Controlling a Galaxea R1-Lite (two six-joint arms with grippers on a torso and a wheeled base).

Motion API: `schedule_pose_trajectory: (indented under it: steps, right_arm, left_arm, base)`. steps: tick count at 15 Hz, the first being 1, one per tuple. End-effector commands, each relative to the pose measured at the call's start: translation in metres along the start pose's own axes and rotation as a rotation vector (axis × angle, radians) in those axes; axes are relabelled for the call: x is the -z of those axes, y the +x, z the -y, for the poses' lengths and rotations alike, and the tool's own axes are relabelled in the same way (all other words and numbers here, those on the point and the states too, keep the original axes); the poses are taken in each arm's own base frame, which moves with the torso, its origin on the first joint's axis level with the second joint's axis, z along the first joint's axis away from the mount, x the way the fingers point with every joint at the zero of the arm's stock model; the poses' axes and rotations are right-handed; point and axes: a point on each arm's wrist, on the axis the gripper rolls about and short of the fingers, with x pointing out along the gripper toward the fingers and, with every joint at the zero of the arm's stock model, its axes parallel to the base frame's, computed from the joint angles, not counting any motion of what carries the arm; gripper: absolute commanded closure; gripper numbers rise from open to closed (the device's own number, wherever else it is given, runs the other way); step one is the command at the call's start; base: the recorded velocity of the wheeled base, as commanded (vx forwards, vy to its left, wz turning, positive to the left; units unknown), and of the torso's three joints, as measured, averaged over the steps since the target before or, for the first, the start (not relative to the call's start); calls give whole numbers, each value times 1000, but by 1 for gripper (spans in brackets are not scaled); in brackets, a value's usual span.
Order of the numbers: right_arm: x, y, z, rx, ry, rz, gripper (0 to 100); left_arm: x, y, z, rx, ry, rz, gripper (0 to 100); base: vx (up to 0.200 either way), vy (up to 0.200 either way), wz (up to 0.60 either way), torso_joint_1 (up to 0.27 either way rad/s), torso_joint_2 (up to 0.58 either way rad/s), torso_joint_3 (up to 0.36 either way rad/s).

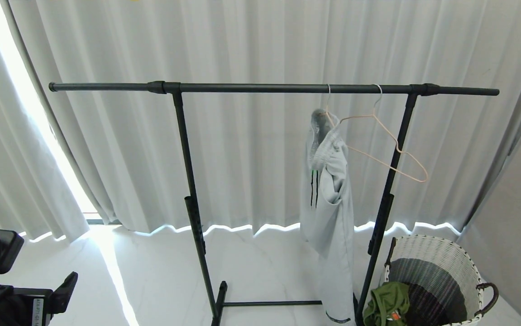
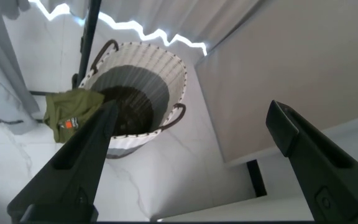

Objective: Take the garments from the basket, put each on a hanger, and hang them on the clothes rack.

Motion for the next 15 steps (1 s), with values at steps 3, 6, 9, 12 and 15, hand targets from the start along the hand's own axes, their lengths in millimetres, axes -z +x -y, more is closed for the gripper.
schedule_pose_trajectory:
  steps: [3,6,9,12,15]
  right_arm:
    - [-1,4,-2,-5,-5,-15,0]
    - [0,6,-2,-8,-10,-23,0]
    - [0,7,-3,-10,-12,-28,0]
    - [0,9,-4,-12,-15,-39,0]
    - [1,13,-4,-8,-17,-58,0]
  left_arm:
    - [-3,0,0,1,3,12,0]
    - [-5,-1,2,17,11,21,0]
    - [-6,-2,6,54,29,34,0]
    - [-6,-2,8,65,37,38,0]
    - [-7,-3,10,81,43,45,0]
  base:
    - [0,0,0,-211,491,281]
    - [0,0,0,-206,491,284]
    - [0,0,0,-181,471,295]
    - [0,0,0,-168,465,289]
    - [0,0,0,-157,455,300]
